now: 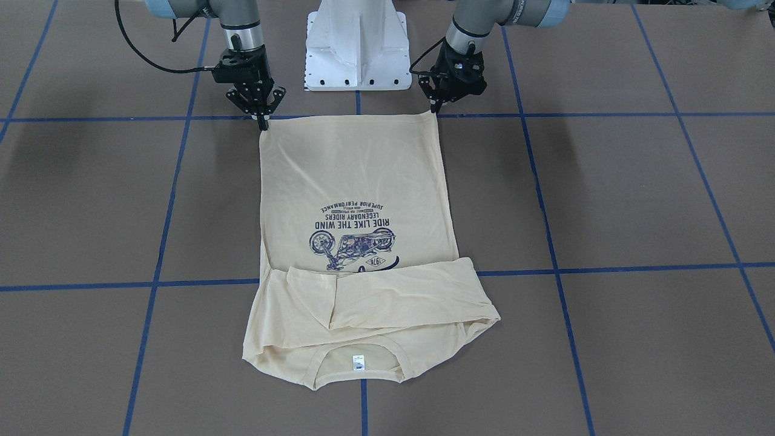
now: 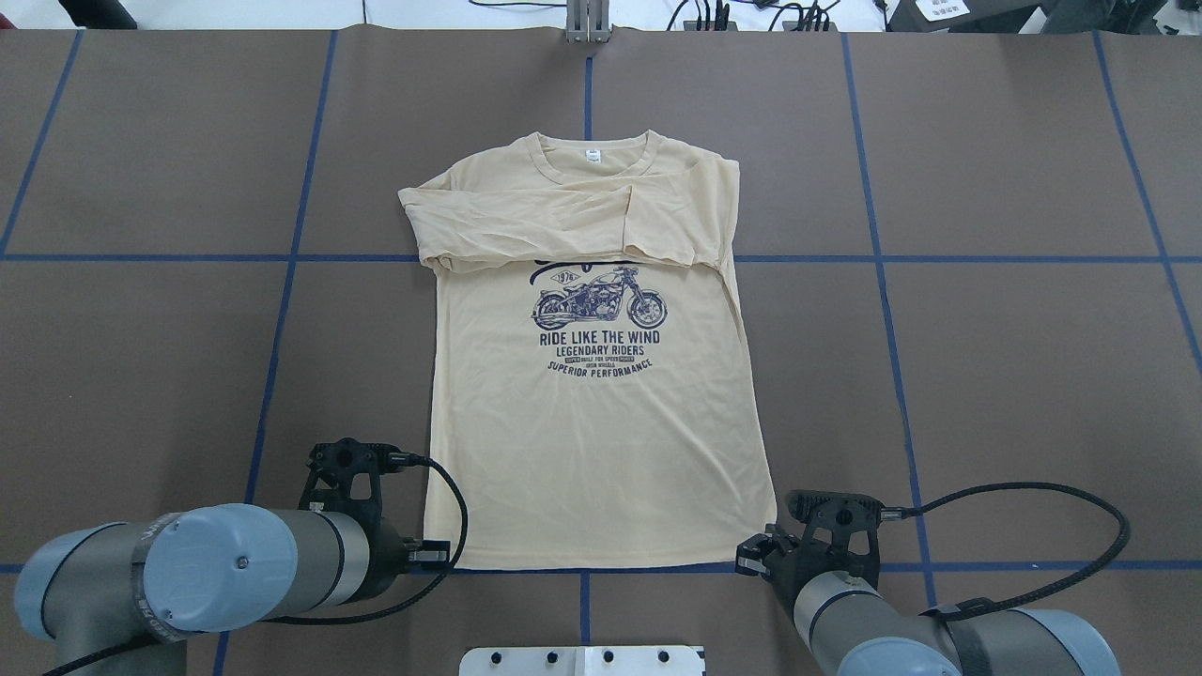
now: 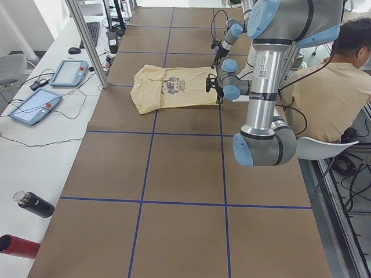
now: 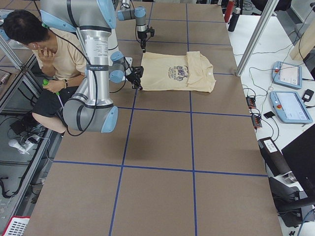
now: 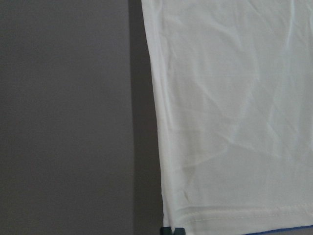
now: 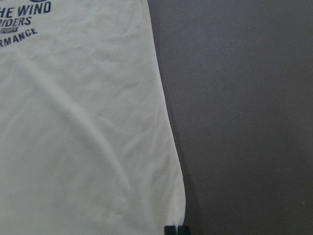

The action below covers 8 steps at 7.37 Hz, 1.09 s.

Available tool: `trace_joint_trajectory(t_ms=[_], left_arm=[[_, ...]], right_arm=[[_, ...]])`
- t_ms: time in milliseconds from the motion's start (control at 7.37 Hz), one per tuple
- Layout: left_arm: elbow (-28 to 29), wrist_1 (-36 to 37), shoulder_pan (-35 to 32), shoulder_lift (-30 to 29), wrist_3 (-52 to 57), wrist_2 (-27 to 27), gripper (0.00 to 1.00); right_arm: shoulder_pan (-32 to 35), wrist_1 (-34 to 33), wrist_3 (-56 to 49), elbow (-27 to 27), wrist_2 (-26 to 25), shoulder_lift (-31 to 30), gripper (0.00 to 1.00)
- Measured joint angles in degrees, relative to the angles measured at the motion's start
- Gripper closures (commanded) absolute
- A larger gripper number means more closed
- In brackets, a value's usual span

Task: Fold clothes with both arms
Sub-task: 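Lift the hem with both grippers and fold it toward the collar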

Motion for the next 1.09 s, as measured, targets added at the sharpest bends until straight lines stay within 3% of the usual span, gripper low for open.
trace_joint_trajectory(t_ms=[407,814,1086], left_arm=[[-6.37,4.04,-0.57,0.12,0.97,-0.86,1.00],[-24.24,20.61,-1.15,-0.29,5.36,-7.02,1.00],[-31.70,25.88,-0.35,-0.36,5.68,-8.91,1.00]], right_arm=[[1.64,-0.93,-0.39,6.88,2.31,-0.60,1.00],[2.71,-14.63,-0.71,25.25,13.32,-0.87,1.00],[-1.46,-23.85,-0.62,35.92,15.18,-0.70,1.00]])
